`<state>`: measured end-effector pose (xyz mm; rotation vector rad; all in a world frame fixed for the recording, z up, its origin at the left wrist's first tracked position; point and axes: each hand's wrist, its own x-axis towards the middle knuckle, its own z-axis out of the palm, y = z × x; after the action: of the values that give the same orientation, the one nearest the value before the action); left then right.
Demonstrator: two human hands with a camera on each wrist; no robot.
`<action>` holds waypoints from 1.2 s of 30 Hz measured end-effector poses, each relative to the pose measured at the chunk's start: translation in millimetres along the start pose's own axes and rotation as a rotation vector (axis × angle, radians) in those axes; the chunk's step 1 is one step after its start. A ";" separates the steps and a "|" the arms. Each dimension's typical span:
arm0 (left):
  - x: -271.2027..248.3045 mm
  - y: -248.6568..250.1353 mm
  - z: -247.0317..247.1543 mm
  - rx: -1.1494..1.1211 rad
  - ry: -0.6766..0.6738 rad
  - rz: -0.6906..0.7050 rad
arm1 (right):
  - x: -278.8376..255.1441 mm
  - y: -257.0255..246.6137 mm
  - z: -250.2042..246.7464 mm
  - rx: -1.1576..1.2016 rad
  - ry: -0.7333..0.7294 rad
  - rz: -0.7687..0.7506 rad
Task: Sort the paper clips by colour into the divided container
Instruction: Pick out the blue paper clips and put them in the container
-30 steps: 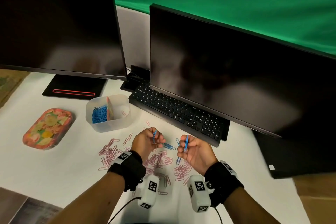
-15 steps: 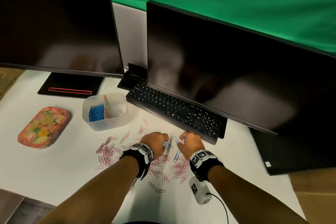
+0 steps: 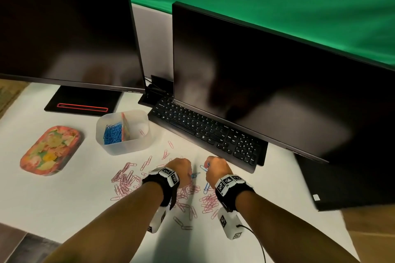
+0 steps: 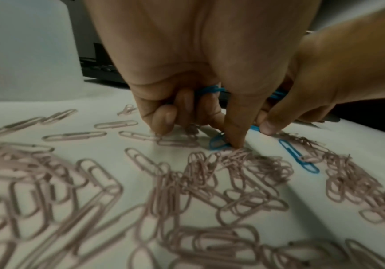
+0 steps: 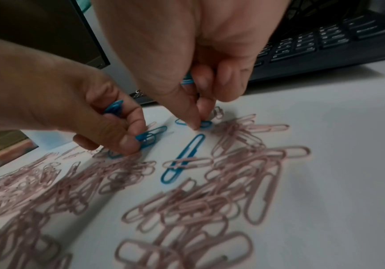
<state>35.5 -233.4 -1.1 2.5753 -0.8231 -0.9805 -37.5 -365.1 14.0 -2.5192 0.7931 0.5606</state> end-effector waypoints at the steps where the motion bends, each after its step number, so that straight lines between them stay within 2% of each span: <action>1: -1.3 -1.3 -1.3 -0.045 0.006 -0.006 | 0.2 -0.9 -1.1 0.008 -0.019 0.017; 7: -14.7 -18.1 -19.5 -0.382 0.108 -0.030 | 6.1 -6.4 -3.9 -0.059 -0.109 0.036; 10: -24.8 -30.8 -31.4 -0.553 0.152 -0.045 | 5.4 -10.5 0.6 -0.161 -0.091 0.003; 12: -34.6 -39.1 -42.0 -0.692 0.158 -0.049 | 3.9 -16.3 4.1 -0.148 -0.061 -0.019; 14: -46.3 -47.4 -54.6 -0.875 0.182 -0.046 | 1.7 -27.0 4.1 -0.028 -0.020 -0.061; 17: -67.3 -65.6 -78.3 -1.062 0.255 -0.118 | 1.6 -64.0 -1.4 0.236 -0.019 -0.129; 19: -76.8 -79.7 -92.7 -1.164 0.317 -0.176 | 2.7 -97.0 -8.3 0.492 -0.097 -0.162; 21: -83.3 -95.5 -108.1 -1.292 0.392 -0.235 | 4.3 -135.2 -14.7 0.775 -0.218 -0.120; 23: -84.9 -112.6 -123.3 -1.371 0.454 -0.302 | 6.3 -173.6 -19.9 0.959 -0.312 -0.073; 27: -79.0 -139.3 -148.8 -1.449 0.513 -0.396 | 19.2 -232.2 -24.6 1.009 -0.387 -0.103; 30: -73.3 -147.3 -162.4 -1.528 0.491 -0.455 | 34.0 -256.3 -21.7 0.950 -0.445 -0.090; 34: -70.3 -153.0 -170.7 -1.568 0.457 -0.481 | 57.7 -261.3 -10.0 0.968 -0.432 -0.048; 36: -70.1 -155.6 -171.9 -1.561 0.451 -0.484 | 51.3 -257.7 -19.8 1.019 -0.483 -0.024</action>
<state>173.2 -59.3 95.9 1.3980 0.5872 -0.6065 163.3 -206.9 77.8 -1.3863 0.6246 0.5338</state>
